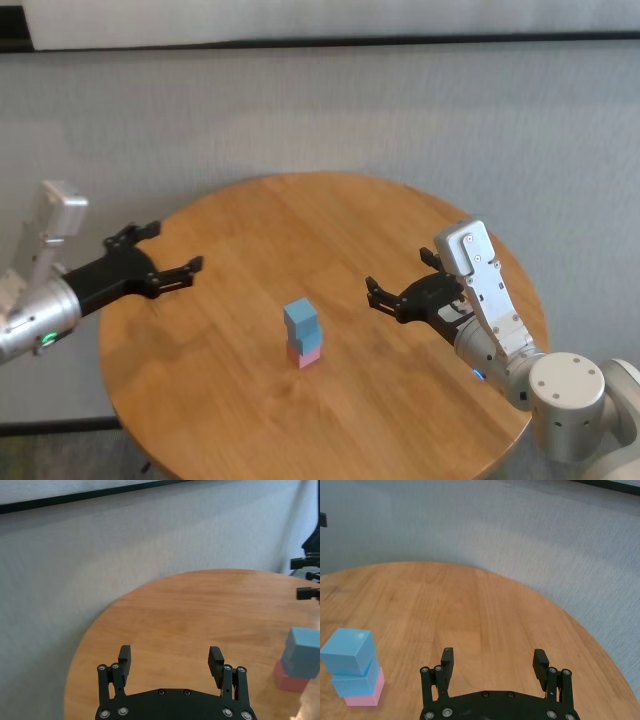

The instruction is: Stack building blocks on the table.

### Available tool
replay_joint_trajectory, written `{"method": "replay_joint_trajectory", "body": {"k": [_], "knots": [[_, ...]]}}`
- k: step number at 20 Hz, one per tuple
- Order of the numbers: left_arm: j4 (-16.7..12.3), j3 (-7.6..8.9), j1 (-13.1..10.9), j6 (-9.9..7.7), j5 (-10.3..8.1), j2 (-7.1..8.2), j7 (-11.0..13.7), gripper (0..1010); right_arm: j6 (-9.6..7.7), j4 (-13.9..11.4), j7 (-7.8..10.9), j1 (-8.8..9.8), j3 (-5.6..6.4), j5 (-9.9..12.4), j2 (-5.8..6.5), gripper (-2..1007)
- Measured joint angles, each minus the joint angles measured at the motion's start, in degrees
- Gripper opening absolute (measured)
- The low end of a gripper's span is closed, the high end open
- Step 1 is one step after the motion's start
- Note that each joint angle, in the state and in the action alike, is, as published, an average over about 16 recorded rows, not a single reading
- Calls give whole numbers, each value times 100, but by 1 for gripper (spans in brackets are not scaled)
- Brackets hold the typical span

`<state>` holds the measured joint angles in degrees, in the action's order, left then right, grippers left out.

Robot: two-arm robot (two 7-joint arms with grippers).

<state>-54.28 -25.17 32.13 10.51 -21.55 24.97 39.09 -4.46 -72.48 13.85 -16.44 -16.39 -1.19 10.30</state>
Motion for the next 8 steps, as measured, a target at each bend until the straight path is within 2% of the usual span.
{"method": "replay_joint_trajectory", "body": {"k": [8], "knots": [[209,198,-31,107,-69,89,-65,1000,0,0,0,0,0,0,0,1000]]}}
